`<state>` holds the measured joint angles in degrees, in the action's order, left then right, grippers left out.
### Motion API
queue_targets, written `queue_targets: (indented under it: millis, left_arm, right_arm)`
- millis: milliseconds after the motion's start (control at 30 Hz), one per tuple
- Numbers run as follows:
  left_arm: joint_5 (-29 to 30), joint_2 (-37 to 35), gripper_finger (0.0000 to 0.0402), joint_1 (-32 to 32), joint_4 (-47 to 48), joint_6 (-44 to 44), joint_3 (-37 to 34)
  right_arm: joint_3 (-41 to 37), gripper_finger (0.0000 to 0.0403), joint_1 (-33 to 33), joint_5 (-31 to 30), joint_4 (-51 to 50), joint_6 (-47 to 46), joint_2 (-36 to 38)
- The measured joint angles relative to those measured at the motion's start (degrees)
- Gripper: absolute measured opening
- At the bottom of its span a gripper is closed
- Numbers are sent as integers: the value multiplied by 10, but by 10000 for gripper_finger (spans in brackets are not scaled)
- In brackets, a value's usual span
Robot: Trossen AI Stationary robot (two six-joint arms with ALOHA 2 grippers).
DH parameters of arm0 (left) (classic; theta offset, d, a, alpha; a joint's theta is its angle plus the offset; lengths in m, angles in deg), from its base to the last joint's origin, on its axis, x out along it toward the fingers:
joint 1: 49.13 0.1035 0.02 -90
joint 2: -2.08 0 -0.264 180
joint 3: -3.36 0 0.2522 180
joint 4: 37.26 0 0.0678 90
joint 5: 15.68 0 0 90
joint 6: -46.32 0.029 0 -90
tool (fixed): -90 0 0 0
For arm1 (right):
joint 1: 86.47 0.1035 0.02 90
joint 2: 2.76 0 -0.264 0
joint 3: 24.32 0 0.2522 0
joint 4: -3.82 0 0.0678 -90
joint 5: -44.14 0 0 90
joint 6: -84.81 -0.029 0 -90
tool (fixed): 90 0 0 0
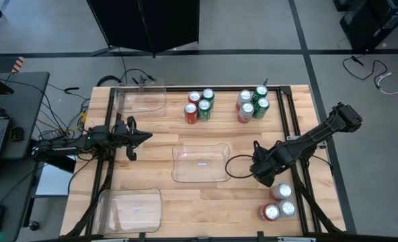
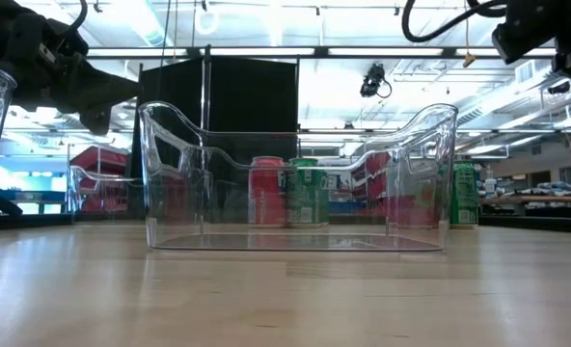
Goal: Sort soda cans
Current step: Put the orange soda can into the middle transparent bin
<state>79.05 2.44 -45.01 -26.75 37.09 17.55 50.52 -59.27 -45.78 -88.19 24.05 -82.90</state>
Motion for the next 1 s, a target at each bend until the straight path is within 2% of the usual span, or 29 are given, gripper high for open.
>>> queue_targets:
  millis: [67, 133, 367, 767, 1000]
  left_arm:
    - [0, 0, 2, 0, -1, 0, 0]
    - [0, 0, 2, 0, -2, 0, 0]
    - [-1, 0, 2, 0, -4, 0, 0]
    - [-2, 0, 2, 0, -34, -1, 0]
    - [-2, 0, 2, 0, -33, 0, 0]
  right_arm:
    - [0, 63, -5, 0, -1, 13, 0]
    - [1, 20, -9, -8, -5, 25, 1]
    - [0, 3, -23, -9, -11, 33, 0]
    - [0, 0, -41, -24, -13, 39, 0]
    - [0, 17, -40, -4, -15, 119, 0]
